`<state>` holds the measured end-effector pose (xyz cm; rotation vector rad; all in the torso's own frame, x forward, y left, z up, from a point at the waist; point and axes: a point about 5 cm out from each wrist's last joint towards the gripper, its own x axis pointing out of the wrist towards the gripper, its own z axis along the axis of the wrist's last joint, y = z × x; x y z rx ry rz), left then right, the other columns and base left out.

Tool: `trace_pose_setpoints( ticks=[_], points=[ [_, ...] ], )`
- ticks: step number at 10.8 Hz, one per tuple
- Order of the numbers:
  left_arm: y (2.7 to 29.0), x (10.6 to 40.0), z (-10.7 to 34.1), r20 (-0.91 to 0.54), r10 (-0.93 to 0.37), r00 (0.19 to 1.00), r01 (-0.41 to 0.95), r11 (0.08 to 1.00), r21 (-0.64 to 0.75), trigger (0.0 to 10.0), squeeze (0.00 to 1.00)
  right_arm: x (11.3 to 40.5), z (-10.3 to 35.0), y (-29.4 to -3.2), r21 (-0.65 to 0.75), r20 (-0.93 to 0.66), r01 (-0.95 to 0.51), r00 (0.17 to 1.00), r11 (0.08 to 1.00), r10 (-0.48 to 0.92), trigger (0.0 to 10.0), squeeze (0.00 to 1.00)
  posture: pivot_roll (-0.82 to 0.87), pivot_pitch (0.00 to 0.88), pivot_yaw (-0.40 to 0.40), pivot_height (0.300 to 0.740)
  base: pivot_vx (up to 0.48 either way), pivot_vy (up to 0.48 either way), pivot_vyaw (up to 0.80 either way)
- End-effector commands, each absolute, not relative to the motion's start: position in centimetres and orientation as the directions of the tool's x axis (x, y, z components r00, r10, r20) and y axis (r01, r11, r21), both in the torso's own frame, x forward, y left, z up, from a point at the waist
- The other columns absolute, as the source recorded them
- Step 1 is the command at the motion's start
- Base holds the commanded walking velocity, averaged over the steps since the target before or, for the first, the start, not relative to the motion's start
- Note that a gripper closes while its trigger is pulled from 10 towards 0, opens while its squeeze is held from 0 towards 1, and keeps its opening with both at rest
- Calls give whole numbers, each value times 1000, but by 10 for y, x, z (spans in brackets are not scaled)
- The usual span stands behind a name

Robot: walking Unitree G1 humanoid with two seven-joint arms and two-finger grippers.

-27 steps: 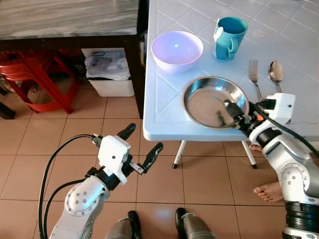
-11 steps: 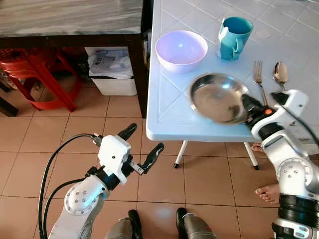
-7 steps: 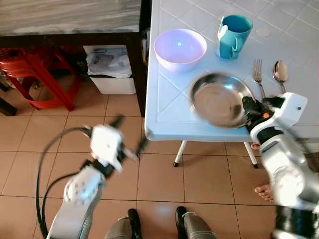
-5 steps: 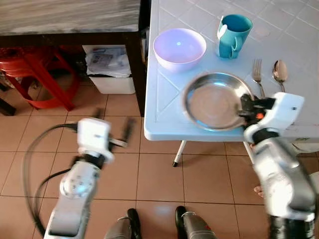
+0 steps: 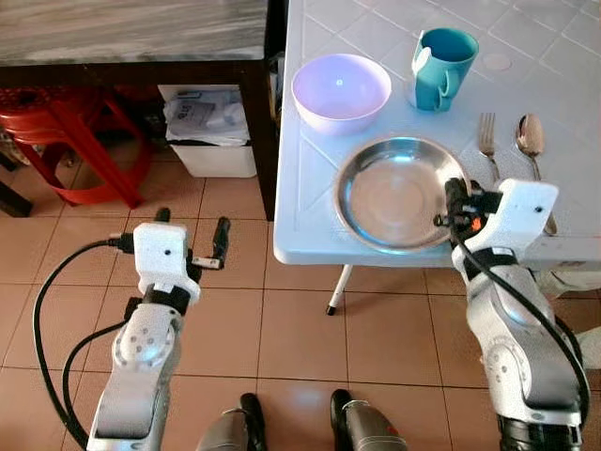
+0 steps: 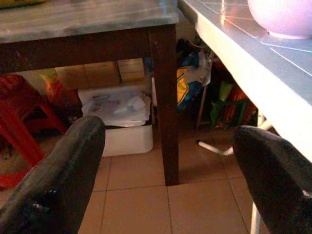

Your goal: Setting the table

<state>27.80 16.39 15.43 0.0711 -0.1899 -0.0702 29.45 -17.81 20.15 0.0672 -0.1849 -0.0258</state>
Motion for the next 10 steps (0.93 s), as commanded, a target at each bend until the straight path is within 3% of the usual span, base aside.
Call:
trace_pose_setpoints(
  ticks=[1, 4, 7, 10],
  points=[
    [168, 276, 147, 154, -59, 986, 48, 996, 71, 10000, 0, 290, 205, -173, 40, 210, -11, 978, 999, 3, 10000, 0, -88, 291, 29, 740, 0, 0, 0],
    [163, 283, 151, 171, -64, 983, 55, 997, 56, 10000, 0, 294, 207, -167, 22, 225, -41, 974, 999, 35, 10000, 0, -97, 279, 27, 740, 0, 0, 800],
    [152, 291, 154, 195, -70, 978, 66, 997, 28, 10000, 0, 301, 207, -160, 30, 233, -75, 970, 997, 66, 10000, 0, -97, 234, 12, 740, 0, 0, 0],
    [151, 292, 162, 240, -100, 966, 96, 995, 29, 10000, 0, 301, 210, -142, 24, 251, -122, 961, 992, 112, 10000, 0, -96, 242, 16, 740, 299, 360, 0]
  ],
)
